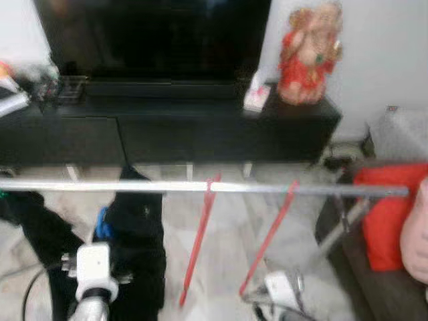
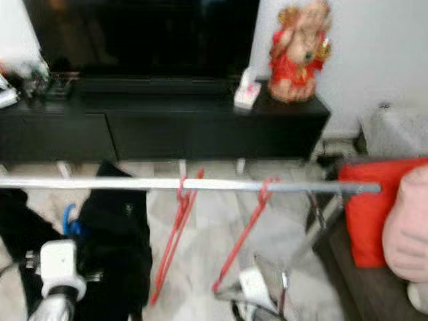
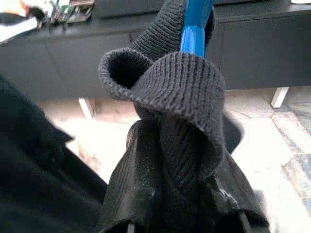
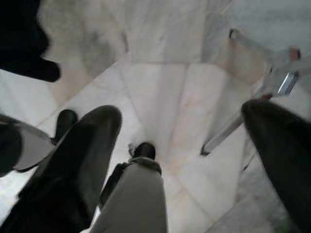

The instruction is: Hang hanger

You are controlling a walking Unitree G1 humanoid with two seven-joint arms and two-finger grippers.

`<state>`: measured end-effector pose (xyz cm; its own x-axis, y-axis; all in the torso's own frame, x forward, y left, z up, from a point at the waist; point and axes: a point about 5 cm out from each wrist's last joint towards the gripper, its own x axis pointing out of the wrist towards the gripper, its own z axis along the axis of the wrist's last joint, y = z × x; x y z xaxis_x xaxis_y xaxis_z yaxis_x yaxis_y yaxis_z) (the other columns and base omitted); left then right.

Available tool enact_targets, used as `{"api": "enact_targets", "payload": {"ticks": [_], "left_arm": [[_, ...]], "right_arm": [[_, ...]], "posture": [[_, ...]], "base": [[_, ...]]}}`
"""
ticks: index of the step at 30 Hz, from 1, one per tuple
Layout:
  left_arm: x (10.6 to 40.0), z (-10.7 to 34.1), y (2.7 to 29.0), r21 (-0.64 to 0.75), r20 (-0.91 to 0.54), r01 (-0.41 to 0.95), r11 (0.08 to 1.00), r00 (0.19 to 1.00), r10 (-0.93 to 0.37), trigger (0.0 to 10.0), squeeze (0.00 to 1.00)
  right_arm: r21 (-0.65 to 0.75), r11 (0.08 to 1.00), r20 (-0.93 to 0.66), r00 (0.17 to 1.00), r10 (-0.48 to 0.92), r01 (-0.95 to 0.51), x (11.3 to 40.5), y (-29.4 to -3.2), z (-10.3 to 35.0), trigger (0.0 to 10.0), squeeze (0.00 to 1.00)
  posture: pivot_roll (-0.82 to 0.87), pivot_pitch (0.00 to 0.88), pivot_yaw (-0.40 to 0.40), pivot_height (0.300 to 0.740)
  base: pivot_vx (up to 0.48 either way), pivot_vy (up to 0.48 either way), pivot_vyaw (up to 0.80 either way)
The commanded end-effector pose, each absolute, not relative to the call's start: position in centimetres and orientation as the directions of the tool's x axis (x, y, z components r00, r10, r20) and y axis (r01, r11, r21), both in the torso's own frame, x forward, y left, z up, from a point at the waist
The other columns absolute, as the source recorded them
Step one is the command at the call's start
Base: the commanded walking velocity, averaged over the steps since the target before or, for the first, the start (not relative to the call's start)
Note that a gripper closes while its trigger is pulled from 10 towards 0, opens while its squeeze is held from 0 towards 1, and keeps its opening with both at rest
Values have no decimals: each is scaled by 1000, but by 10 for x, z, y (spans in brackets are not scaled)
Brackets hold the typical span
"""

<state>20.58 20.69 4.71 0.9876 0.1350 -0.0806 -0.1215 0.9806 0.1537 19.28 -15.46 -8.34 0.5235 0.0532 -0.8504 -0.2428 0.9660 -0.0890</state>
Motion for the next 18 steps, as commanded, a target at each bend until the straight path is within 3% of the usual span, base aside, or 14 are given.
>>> {"api": "enact_targets", "payload": {"ticks": [1, 18], "left_arm": [[202, 51, 200, 205, -52, -75, 976, 995, 88, 10000, 0], [213, 71, 206, 249, 62, -152, 956, 988, 140, 10000, 0]], "right_arm": [[-105, 966, -861, 508, 30, -235, 188, -163, -85, 10000, 0], [-116, 960, -859, 511, 31, -254, 189, -164, -85, 10000, 0]], "posture": [[-58, 0, -14, 740], [-55, 0, -26, 740]], "base": [[0, 0, 0], [0, 0, 0]]}}
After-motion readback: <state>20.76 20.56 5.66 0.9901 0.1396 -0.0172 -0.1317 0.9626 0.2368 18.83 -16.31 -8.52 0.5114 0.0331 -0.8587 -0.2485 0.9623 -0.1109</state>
